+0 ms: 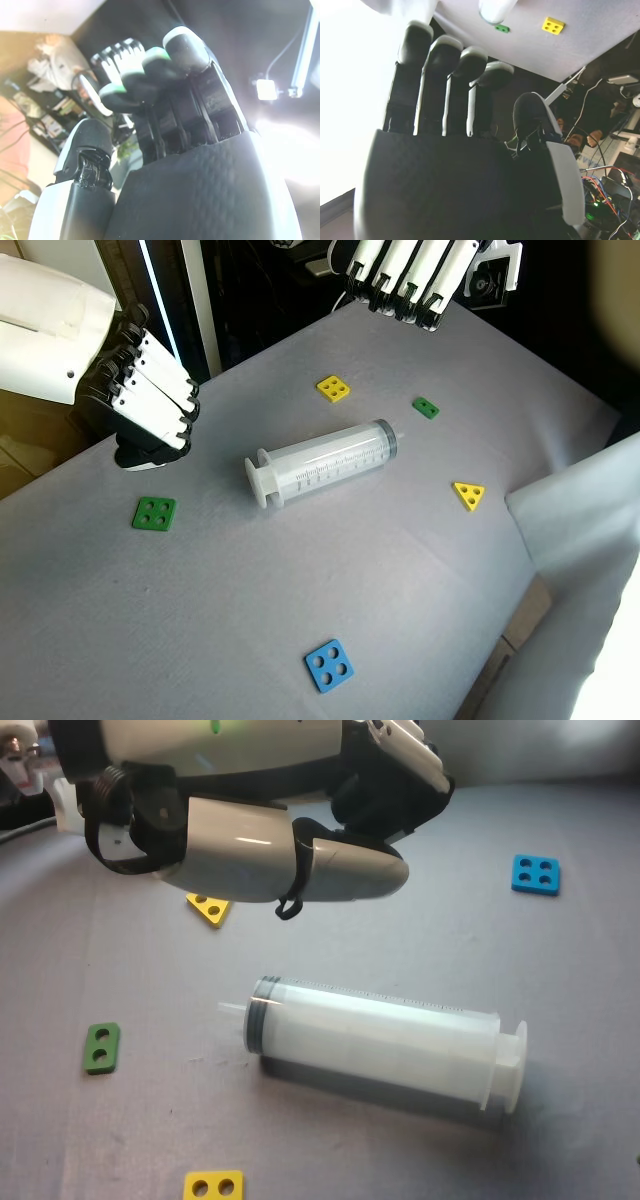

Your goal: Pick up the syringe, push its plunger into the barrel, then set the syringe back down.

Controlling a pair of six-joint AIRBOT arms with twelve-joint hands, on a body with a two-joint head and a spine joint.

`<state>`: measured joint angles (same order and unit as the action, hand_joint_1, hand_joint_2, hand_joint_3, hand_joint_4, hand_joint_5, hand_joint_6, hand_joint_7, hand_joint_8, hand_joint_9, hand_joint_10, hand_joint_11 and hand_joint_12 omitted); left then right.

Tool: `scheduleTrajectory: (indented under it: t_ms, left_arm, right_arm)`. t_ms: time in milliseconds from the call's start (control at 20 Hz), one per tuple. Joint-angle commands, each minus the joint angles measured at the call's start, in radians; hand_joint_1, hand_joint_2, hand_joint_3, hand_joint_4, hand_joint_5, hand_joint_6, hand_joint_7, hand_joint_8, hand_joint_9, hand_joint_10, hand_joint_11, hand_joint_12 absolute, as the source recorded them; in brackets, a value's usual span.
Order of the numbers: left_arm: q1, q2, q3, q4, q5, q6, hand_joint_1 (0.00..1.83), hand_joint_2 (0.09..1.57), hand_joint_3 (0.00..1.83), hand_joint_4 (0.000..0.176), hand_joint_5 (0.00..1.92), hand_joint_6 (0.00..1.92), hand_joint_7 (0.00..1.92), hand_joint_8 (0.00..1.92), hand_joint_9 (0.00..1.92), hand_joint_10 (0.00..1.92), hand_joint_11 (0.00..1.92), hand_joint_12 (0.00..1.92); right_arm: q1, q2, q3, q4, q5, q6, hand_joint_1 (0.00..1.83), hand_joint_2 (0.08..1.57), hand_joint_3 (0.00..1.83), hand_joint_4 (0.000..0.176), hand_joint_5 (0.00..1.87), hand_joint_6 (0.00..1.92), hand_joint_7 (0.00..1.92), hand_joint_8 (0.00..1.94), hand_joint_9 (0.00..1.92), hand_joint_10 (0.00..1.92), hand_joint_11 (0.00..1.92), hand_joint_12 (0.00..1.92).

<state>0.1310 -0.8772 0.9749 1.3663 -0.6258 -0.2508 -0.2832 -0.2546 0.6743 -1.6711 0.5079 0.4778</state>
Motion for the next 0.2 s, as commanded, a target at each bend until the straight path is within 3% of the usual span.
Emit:
scheduleTrajectory:
  t_ms: [0,150]
  left_arm:
    - [-0.007,0.000,-0.003,-0.071,-0.026,0.006,0.26,1.57,0.04,0.000,0.77,1.92,0.84,1.92,0.75,1.92,0.80,1.92]
    - [-0.008,0.000,-0.004,-0.071,-0.026,0.009,0.25,1.57,0.06,0.000,0.79,1.92,0.85,1.92,0.76,1.92,0.81,1.92]
  right_arm:
    - [0.013,0.002,-0.005,0.054,-0.001,0.000,0.19,1.57,0.05,0.000,0.91,1.92,0.90,1.94,0.83,1.92,0.84,1.92]
    - [0.013,0.002,-0.005,0.054,-0.001,-0.001,0.36,1.56,0.02,0.000,0.94,1.92,0.96,1.94,0.91,1.92,0.89,1.92]
